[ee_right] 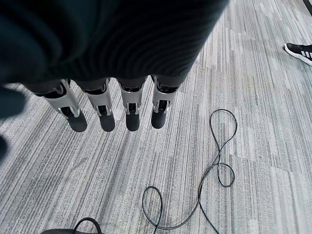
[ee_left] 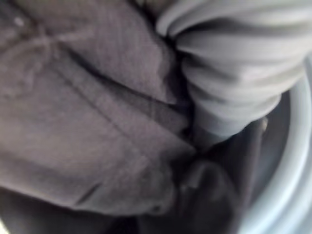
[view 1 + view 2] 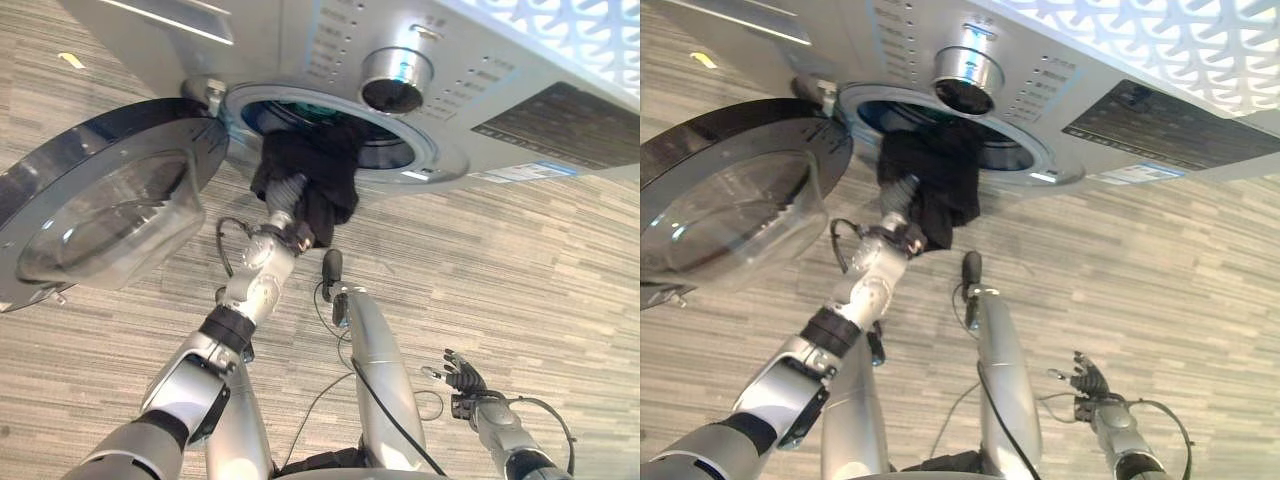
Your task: Grab the laundry basket,head to the washer,open it,put in the laundry and shut it.
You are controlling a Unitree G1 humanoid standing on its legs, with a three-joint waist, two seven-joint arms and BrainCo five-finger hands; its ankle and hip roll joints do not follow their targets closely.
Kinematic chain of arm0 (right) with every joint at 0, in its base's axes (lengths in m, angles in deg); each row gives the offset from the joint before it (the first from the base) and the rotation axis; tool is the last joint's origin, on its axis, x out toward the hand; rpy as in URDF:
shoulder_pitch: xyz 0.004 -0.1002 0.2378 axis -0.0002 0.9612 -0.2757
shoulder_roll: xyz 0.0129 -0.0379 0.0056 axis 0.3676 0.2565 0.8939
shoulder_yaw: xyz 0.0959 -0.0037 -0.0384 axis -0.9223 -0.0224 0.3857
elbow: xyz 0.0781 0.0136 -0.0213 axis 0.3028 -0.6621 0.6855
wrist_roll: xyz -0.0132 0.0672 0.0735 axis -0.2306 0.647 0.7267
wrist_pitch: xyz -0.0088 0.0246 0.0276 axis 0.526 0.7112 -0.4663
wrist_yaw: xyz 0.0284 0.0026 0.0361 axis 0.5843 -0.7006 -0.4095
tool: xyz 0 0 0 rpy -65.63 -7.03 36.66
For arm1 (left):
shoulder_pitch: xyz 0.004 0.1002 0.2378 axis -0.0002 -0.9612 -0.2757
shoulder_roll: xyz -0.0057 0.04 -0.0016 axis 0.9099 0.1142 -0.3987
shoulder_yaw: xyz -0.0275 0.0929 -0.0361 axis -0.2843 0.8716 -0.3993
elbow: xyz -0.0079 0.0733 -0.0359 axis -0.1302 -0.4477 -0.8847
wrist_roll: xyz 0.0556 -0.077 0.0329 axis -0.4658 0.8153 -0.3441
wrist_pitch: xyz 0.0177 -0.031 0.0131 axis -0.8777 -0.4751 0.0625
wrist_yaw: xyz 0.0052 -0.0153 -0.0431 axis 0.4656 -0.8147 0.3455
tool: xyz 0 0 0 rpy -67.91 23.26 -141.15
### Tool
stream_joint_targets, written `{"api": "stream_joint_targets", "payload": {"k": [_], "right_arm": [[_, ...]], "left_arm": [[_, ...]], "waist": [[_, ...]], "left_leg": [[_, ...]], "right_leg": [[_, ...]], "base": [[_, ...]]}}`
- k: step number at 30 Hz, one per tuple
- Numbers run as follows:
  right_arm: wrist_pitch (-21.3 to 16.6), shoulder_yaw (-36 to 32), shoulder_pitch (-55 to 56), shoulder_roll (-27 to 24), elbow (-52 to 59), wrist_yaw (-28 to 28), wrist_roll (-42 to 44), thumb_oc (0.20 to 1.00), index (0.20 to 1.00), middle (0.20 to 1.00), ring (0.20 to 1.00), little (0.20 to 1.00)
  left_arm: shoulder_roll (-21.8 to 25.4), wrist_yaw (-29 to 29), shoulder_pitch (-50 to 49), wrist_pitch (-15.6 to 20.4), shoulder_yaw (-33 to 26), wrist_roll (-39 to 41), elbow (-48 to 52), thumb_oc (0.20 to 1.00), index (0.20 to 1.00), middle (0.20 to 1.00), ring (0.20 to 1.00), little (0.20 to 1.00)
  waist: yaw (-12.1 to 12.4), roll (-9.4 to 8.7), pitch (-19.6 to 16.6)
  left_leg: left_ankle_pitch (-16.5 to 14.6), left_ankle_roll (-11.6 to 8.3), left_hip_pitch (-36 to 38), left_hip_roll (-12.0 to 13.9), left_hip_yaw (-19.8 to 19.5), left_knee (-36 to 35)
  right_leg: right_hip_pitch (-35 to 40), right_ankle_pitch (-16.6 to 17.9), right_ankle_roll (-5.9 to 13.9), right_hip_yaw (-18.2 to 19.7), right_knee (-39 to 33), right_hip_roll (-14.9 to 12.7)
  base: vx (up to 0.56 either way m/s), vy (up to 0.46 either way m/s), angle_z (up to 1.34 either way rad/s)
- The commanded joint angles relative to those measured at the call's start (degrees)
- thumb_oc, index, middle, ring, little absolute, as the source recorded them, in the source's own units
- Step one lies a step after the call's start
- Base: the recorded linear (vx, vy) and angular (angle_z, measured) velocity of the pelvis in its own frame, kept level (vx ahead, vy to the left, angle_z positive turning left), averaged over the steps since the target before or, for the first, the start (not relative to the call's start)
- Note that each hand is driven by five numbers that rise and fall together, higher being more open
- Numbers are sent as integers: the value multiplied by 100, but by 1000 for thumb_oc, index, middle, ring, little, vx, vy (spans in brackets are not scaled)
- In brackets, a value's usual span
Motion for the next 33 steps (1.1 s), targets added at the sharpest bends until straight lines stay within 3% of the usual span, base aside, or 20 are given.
{"api": "stream_joint_targets", "payload": {"k": [1,5,8,13,18,21,22,23,25,26,28,29,31,32,33], "right_arm": [[39,308,434,-282,109,70,279,1000,1000,1000,1000,1000],[15,364,341,-282,177,23,651,1000,1000,1000,1000,1000],[21,358,261,-282,122,55,774,1000,1000,1000,1000,1000],[35,387,219,-177,67,-13,1081,1000,1000,1000,1000,1000],[56,513,258,-97,96,-122,1236,1000,1000,1000,1000,1000],[92,587,198,-83,27,-154,1352,1000,1000,1000,1000,1000],[91,590,172,-66,21,-154,1354,1000,1000,1000,1000,1000],[155,539,103,-135,-53,-161,1447,1000,1000,1000,1000,1000],[156,464,36,-127,-381,-170,1605,1000,1000,1000,1000,1000],[127,352,68,-159,-312,-164,1733,1000,1000,1000,1000,1000],[76,337,105,-229,-217,-133,1664,1000,1000,1000,1000,1000],[53,349,99,-289,-203,-127,1705,1000,1000,1000,1000,1000],[62,354,105,-309,-194,-128,1756,1000,1000,1000,1000,1000],[51,343,-22,-358,-152,-124,1807,1000,1000,1000,1000,1000],[39,349,-43,-373,-88,-114,1801,1000,1000,1000,1000,1000]], "left_arm": [[-43,353,360,534,-330,97,-387,200,200,200,200,200],[514,612,1420,420,-763,213,-2058,200,200,200,200,200],[751,564,1811,331,-884,422,-2674,200,200,200,200,200],[1299,406,2485,223,-917,871,-3369,200,200,200,200,200],[1532,349,3146,222,-881,1232,-3716,200,200,200,200,200],[2078,417,3905,124,-606,1241,-4183,200,200,200,200,200],[2097,393,3960,115,-579,1255,-4230,200,200,200,200,200],[2486,448,4767,120,-141,1247,-4269,200,200,200,200,200],[2450,353,5506,328,282,1609,-3947,200,200,200,200,200],[2226,190,5641,695,502,1878,-2913,200,200,200,200,200],[2040,376,5391,855,516,1539,-2644,200,200,200,200,200],[2039,442,5360,686,530,1446,-3065,310,310,310,310,310],[2121,436,5472,553,652,1385,-3326,310,310,310,310,310],[2325,296,5757,192,920,1096,-3894,1000,1000,1000,1000,1000],[2345,273,5721,104,927,1095,-3942,1000,1000,1000,1000,1000]], "waist": [[-62,70,-360],[-296,-172,-437],[-375,-239,-469],[-473,-263,-554],[-569,-278,-621],[-682,-302,-732],[-679,-310,-722],[-715,-257,-801],[-729,-208,-819],[-728,-184,-828],[-722,-148,-822],[-700,-104,-819],[-697,-80,-810],[-696,-82,-769],[-697,-72,-773]], "left_leg": [[-272,130,-307,61,-107,731],[-425,81,-728,325,-174,1203],[-513,68,-960,423,-209,1449],[-568,43,-1291,549,-256,1639],[-547,2,-1375,652,-267,1617],[-535,-67,-1465,809,-288,1671],[-539,-71,-1488,819,-296,1686],[-514,-111,-1619,889,-332,1797],[-481,-132,-1692,898,-369,1833],[-447,-146,-1776,874,-420,1849],[-422,-147,-1814,864,-455,1868],[-414,-140,-1842,844,-470,1868],[-413,-138,-1855,842,-475,1859],[-398,-144,-1933,832,-501,1884],[-386,-145,-1980,837,-513,1891]], "right_leg": [[104,274,475,66,-507,22],[-279,262,479,67,-349,250],[-461,258,489,27,-250,324],[-711,279,495,-24,-240,447],[-820,315,476,-24,-342,587],[-866,368,468,-19,-525,747],[-880,373,466,-23,-527,757],[-923,385,465,-33,-568,853],[-952,378,468,-54,-594,895],[-994,377,467,-71,-589,915],[-1021,347,441,-102,-580,909],[-1044,318,425,-134,-554,874],[-1055,301,416,-144,-541,867],[-1136,282,401,-170,-482,860],[-1173,300,406,-182,-467,862]], "base": [[47,-42,-13],[45,-58,-27],[45,-32,-20],[50,-14,-15],[65,-22,-8],[50,-30,-20],[89,-64,-26],[75,-50,-30],[68,-48,-18],[44,-48,-4],[44,-51,-1],[28,-32,3],[7,-12,9],[-2,-6,8],[-6,-1,5]]}}
